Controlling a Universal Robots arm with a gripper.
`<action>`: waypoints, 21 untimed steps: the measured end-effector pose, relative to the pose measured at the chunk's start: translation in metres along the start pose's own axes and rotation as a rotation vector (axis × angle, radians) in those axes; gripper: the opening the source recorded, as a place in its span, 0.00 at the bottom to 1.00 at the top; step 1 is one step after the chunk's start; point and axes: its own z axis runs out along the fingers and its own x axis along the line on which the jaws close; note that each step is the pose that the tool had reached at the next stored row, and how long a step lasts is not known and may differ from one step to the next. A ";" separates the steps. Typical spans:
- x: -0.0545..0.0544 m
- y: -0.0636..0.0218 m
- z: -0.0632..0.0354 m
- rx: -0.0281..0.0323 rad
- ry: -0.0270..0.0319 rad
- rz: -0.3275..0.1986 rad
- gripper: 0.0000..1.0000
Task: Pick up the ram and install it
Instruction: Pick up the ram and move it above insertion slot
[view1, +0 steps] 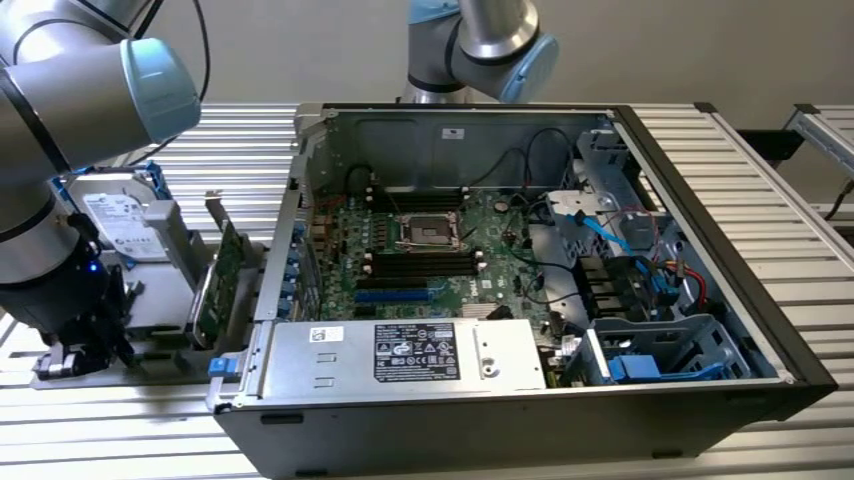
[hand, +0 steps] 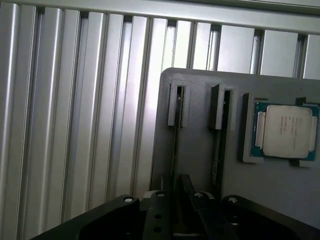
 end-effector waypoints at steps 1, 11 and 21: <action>0.000 0.0000 0.0000 0.0000 0.0000 0.000 0.21; 0.000 0.0000 0.0000 0.0000 0.0000 0.000 0.14; 0.000 -0.0015 -0.0008 -0.0048 -0.0009 0.010 0.14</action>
